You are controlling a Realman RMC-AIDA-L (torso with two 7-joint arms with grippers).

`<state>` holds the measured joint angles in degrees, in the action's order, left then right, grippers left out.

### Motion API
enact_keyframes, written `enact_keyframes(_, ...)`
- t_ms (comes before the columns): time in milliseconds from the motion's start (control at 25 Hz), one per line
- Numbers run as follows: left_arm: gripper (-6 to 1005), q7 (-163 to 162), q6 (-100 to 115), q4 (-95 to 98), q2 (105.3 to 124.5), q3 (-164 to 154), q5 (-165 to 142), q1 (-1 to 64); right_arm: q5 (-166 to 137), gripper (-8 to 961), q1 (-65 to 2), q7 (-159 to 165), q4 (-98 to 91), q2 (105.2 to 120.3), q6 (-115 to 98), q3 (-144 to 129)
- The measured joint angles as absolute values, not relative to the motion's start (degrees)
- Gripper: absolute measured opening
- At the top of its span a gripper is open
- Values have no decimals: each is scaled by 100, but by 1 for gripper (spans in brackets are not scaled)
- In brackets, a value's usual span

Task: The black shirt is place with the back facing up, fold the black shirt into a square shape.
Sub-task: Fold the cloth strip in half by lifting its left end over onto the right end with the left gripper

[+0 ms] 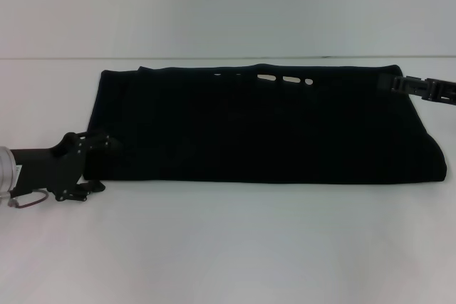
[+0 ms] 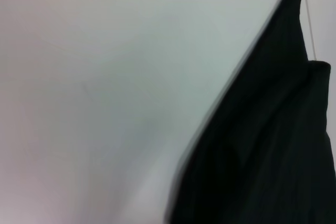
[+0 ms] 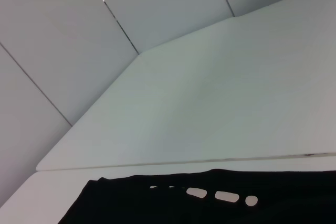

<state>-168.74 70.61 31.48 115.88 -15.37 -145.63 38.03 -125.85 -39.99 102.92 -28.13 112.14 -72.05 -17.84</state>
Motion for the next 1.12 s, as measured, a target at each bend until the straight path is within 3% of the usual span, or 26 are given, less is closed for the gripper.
enact_keyframes(1120, 898, -16670, 7101, 3169, 11566, -1532, -14368, 3811, -12577, 928, -3999, 10321, -2812, 11214, -7166, -1784)
